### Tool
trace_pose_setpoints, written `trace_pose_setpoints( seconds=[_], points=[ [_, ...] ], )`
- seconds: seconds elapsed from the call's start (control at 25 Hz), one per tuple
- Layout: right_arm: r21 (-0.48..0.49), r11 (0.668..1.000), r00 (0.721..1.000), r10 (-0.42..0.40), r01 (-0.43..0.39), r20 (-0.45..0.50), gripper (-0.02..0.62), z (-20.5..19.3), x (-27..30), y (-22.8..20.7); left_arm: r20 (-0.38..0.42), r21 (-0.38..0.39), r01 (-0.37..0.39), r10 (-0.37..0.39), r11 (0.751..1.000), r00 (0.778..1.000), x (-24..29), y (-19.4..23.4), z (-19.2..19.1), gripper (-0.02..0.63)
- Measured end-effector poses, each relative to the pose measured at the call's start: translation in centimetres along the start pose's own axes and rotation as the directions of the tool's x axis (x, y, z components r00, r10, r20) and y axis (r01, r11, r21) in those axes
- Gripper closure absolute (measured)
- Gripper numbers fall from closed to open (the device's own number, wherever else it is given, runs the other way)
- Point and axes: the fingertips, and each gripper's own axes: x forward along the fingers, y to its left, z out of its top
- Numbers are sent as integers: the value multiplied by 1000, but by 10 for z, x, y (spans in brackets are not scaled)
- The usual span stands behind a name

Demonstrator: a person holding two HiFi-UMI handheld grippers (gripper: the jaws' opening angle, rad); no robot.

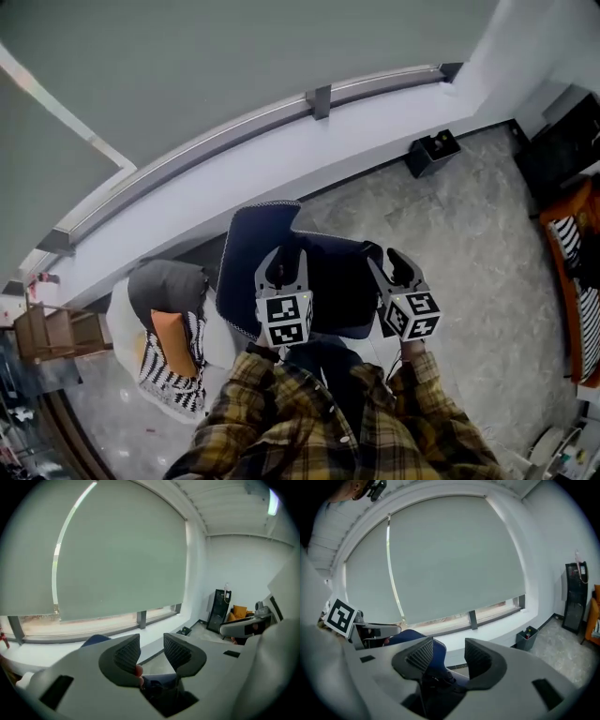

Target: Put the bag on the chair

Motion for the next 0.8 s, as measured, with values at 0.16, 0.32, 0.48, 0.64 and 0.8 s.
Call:
trace_pose_setpoints(
  seconds=[0.16,0.32,0.48,0.64,0.8],
  points=[
    [-18,999,995,29,-28,94,387,40,-23,26,85,8,40,-41,999,996,-20,-14,46,446],
    [-34,997,983,69,-65,170,406,74,-50,49,142,8,88,-89,996,986,-45,-33,77,468],
    [-72,994,965,103,-88,243,449,104,-70,62,186,43,119,-125,992,975,-62,-49,102,480],
    [-115,986,953,146,-119,267,469,119,-84,75,175,64,147,-156,987,972,-76,-64,113,507],
    [-136,977,949,194,-164,247,505,119,-92,88,156,93,181,-194,979,969,-90,-79,121,547]
  ],
)
